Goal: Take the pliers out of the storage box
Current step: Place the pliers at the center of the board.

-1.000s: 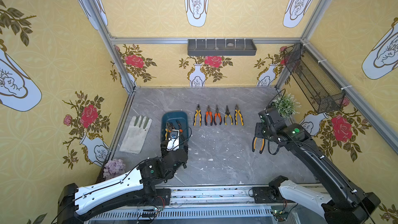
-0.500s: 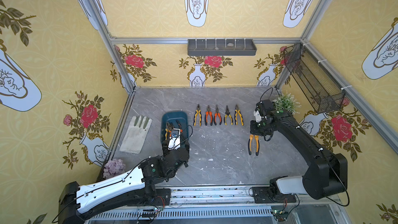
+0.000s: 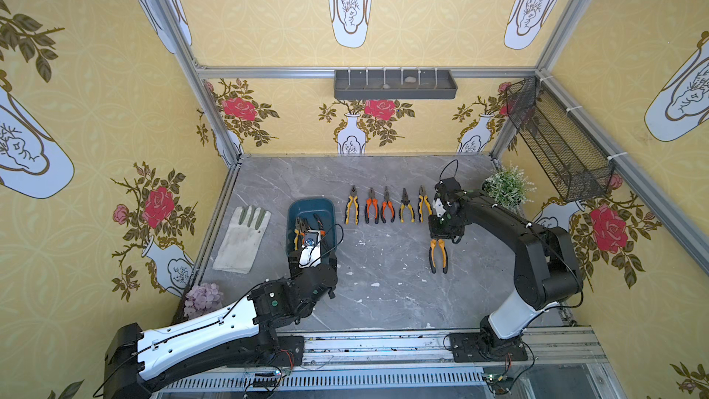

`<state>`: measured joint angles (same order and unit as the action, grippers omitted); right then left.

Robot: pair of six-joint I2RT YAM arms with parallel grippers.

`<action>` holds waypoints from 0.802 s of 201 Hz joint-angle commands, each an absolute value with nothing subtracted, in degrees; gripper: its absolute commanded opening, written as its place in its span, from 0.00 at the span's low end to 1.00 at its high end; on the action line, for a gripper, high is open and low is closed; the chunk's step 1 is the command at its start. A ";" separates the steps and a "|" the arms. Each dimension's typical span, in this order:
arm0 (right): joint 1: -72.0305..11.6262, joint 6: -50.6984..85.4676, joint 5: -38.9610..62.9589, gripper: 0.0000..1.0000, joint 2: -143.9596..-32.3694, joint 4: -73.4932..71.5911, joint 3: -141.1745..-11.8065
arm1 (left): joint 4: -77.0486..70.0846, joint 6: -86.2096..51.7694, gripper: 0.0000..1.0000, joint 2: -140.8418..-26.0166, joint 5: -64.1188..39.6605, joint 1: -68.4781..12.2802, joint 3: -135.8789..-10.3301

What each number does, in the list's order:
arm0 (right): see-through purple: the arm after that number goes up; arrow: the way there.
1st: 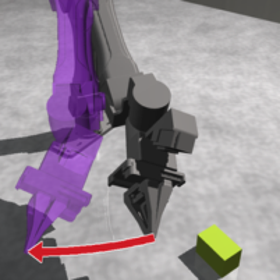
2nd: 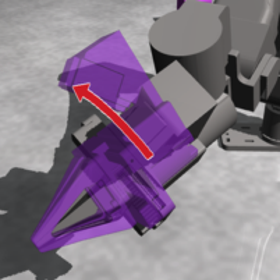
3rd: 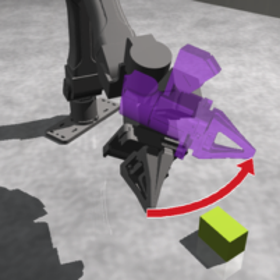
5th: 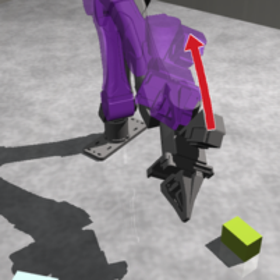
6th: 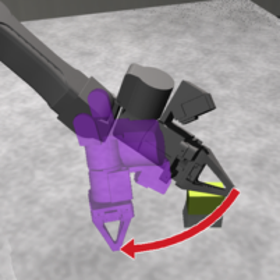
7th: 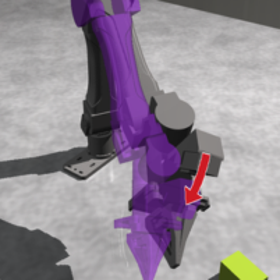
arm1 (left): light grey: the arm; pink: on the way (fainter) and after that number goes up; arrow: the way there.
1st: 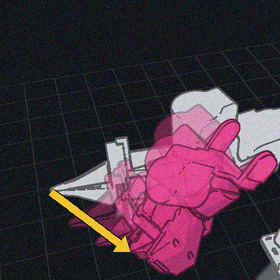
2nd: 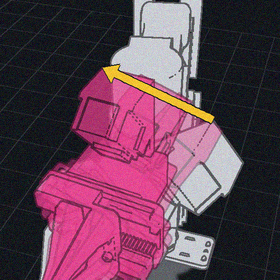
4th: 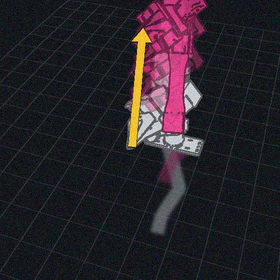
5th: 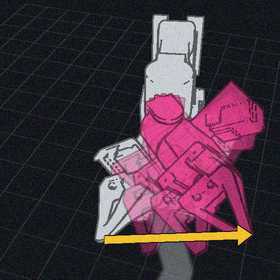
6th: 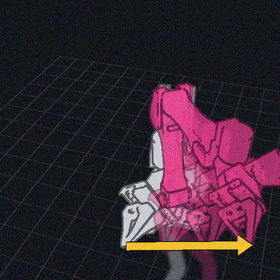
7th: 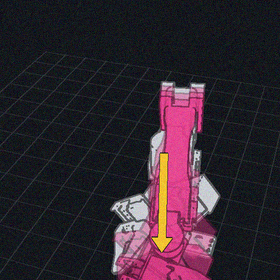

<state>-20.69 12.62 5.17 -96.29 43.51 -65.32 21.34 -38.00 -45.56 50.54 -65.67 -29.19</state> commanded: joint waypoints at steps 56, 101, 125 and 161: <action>-20.92 14.24 5.40 0.03 -101.82 38.41 -64.84 | 19.72 -38.59 0.82 -48.18 50.08 -65.65 -29.18; -21.34 14.15 4.87 0.06 -104.62 37.98 -65.92 | 19.44 -38.42 0.83 -49.04 49.55 -65.65 -29.14; -21.60 14.51 4.23 0.10 -105.38 37.38 -65.75 | 19.43 -38.45 0.83 -49.55 49.21 -65.65 -29.18; -22.81 14.67 2.62 0.18 -105.56 37.31 -65.43 | 19.22 -38.41 0.82 -50.53 48.96 -65.65 -29.49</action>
<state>-22.09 13.72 4.47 -105.14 39.77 -65.76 20.23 -38.54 -49.98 49.25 -65.65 -29.15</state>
